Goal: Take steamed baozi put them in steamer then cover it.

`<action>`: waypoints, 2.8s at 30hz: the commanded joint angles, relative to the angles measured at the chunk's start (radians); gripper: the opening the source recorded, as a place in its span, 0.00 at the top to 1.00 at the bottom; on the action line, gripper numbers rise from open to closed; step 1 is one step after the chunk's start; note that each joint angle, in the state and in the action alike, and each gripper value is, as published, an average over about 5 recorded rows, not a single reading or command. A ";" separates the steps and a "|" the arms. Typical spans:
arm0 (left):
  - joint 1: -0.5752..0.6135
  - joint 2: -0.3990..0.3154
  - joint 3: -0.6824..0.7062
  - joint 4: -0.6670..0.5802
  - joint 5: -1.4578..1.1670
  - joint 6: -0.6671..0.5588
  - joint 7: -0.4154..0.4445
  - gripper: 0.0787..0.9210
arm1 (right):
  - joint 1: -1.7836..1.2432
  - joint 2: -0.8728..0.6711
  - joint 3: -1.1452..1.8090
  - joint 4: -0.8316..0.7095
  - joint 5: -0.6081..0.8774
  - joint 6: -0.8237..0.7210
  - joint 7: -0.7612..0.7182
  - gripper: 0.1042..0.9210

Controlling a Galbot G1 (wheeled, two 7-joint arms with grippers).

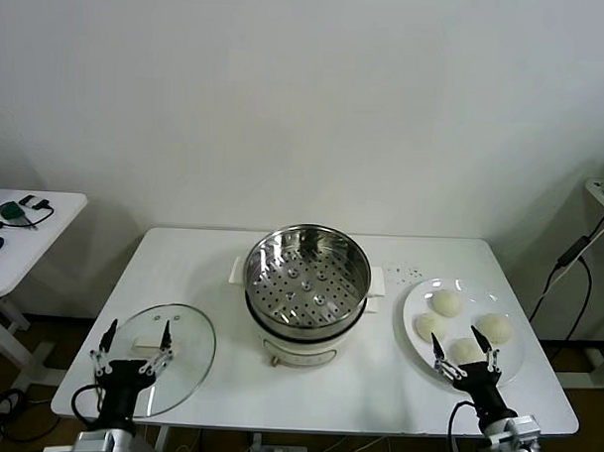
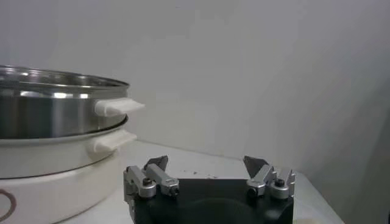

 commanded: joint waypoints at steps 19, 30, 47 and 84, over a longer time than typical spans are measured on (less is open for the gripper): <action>-0.007 0.060 0.029 0.022 -0.039 -0.006 -0.051 0.12 | 1.120 -0.740 -0.833 -0.528 -0.367 -0.158 -0.912 0.12; -0.024 0.070 0.020 0.044 -0.051 0.006 -0.062 0.12 | 1.694 -0.522 -1.454 -0.863 -0.440 -0.073 -0.984 0.12; -0.046 0.080 -0.002 0.064 -0.049 0.036 -0.082 0.12 | 1.615 -0.224 -1.459 -1.162 -0.490 -0.026 -0.959 0.12; -0.042 0.080 -0.018 0.061 -0.050 0.034 -0.096 0.12 | 1.574 -0.129 -1.381 -1.257 -0.554 0.028 -0.966 0.29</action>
